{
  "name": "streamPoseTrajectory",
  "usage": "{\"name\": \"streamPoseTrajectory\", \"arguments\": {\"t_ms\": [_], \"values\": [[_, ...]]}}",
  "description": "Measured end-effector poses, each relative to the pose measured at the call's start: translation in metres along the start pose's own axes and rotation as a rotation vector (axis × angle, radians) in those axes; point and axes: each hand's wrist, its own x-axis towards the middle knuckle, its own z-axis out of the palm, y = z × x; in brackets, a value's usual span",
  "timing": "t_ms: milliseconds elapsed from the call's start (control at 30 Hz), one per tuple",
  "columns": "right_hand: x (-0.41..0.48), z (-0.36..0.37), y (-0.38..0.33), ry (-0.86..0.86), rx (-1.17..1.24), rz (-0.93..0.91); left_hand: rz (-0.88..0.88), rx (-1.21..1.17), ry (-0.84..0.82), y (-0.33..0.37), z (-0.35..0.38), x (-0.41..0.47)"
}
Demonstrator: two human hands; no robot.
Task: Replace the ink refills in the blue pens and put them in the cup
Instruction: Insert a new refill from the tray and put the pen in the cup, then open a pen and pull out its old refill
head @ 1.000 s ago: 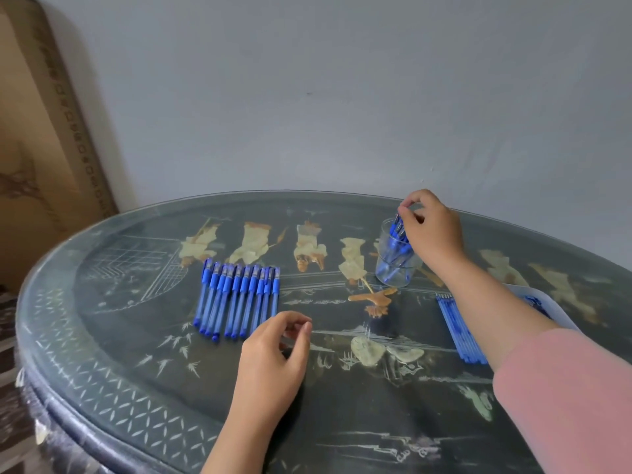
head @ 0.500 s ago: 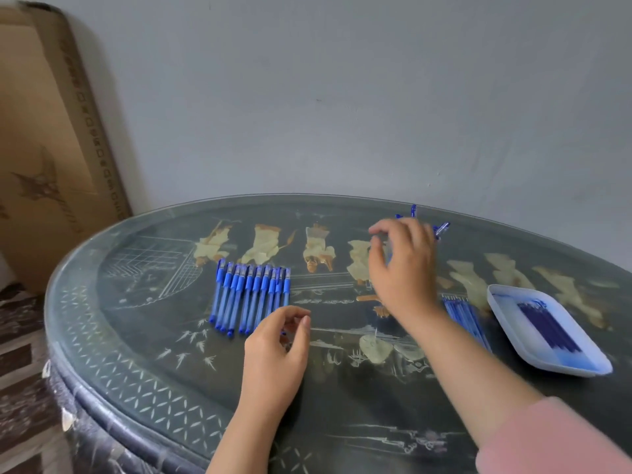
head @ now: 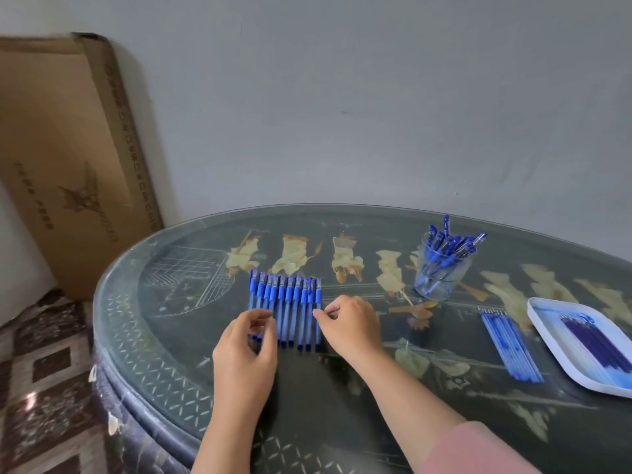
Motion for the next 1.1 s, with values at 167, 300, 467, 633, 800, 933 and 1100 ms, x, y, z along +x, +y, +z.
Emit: {"name": "streamPoseTrajectory", "arguments": {"t_ms": [167,300,467,633,800,933,1100], "values": [[0.002,0.014,-0.007,0.013,-0.109,0.088,0.004,0.029,-0.024,-0.005,0.005,0.000],[0.002,0.019,-0.014,0.042,-0.190,0.127,0.000,0.034,-0.026,-0.006,0.006,-0.001],[0.000,0.014,-0.021,0.081,-0.219,0.190,-0.016,0.051,-0.035,-0.005,0.006,-0.001],[0.001,0.014,-0.026,0.035,-0.284,0.188,-0.022,0.056,-0.048,-0.004,0.006,-0.002],[0.003,0.015,-0.024,0.036,-0.254,0.217,-0.019,0.047,-0.047,-0.004,0.005,-0.002],[0.003,0.011,-0.021,0.079,-0.212,0.230,-0.005,0.034,-0.041,-0.004,0.005,-0.001],[-0.012,-0.005,-0.001,0.171,-0.070,0.117,0.048,0.058,-0.028,-0.003,0.005,-0.003]]}}
